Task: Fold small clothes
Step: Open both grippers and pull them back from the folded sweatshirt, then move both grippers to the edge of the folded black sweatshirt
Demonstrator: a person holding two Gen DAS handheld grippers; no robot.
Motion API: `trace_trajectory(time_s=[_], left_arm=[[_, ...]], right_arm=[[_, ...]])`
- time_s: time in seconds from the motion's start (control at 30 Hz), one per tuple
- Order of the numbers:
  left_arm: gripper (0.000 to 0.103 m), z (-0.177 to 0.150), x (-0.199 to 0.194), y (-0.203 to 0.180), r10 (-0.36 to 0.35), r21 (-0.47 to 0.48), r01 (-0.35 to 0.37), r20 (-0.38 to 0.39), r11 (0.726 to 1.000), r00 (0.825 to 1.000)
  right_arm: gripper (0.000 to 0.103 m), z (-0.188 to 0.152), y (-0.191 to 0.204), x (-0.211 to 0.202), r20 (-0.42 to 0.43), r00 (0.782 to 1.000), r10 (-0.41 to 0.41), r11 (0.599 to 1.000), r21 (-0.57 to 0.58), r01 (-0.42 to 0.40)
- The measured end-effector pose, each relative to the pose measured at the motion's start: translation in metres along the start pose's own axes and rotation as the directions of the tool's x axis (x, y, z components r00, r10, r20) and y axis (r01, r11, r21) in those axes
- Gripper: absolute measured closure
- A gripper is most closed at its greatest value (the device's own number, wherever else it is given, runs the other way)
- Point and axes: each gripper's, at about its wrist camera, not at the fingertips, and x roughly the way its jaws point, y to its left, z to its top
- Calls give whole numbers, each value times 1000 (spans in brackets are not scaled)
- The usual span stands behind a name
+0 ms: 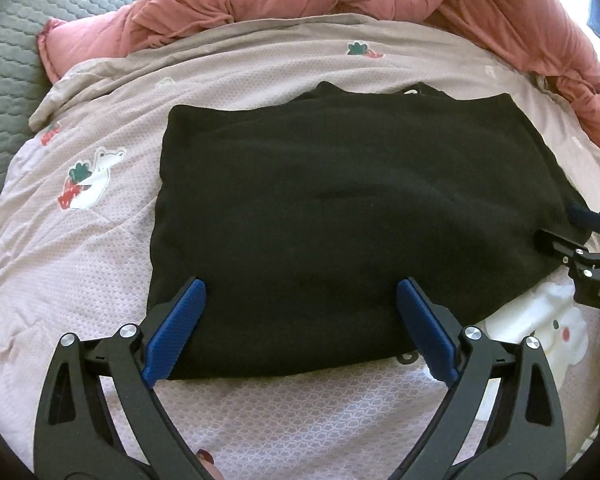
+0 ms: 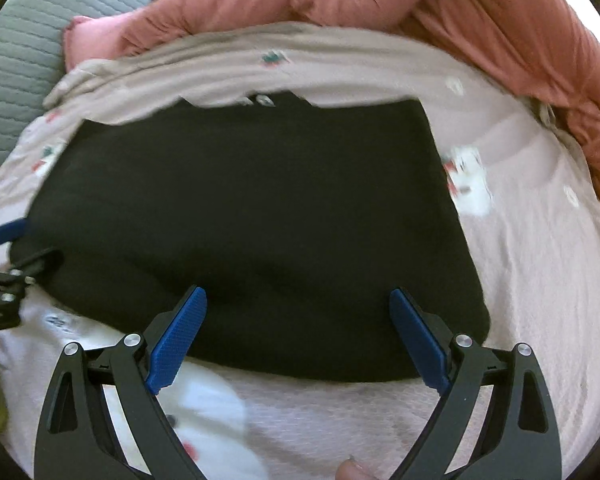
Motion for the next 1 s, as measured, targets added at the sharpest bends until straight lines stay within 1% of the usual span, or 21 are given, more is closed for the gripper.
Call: trace_trajectory(time_s=[0.1,0.23,0.4,0.5,0.77,1.0], left_arm=[[13,0,-1,0,0,-1,0,1,1000,1000],[13,2,-6,0,-5,-6,5,12,1000,1000],[13,6,-20,-2,-18,-7,18,49,1000,999],[10,9,-26,-5,-24,-3,24,67,1000,997],[10,16,-40,-12,-26,-2,26,101,1000,995],[10,21,-51,-26,-26,24,23,133,999,991]], right_arm=[[11,-1,-2,-2,3,1000,5,1000,5,-5],[11,-1,-5,-12,27,999,24,999,30,-25],[8,0,-12,-27,57,998,36,998,49,-39],[8,0,-15,-35,73,996,45,997,60,-50],[7,-3,-23,-54,104,993,63,995,74,-70],[7,-7,-38,-69,134,989,69,992,99,-83]])
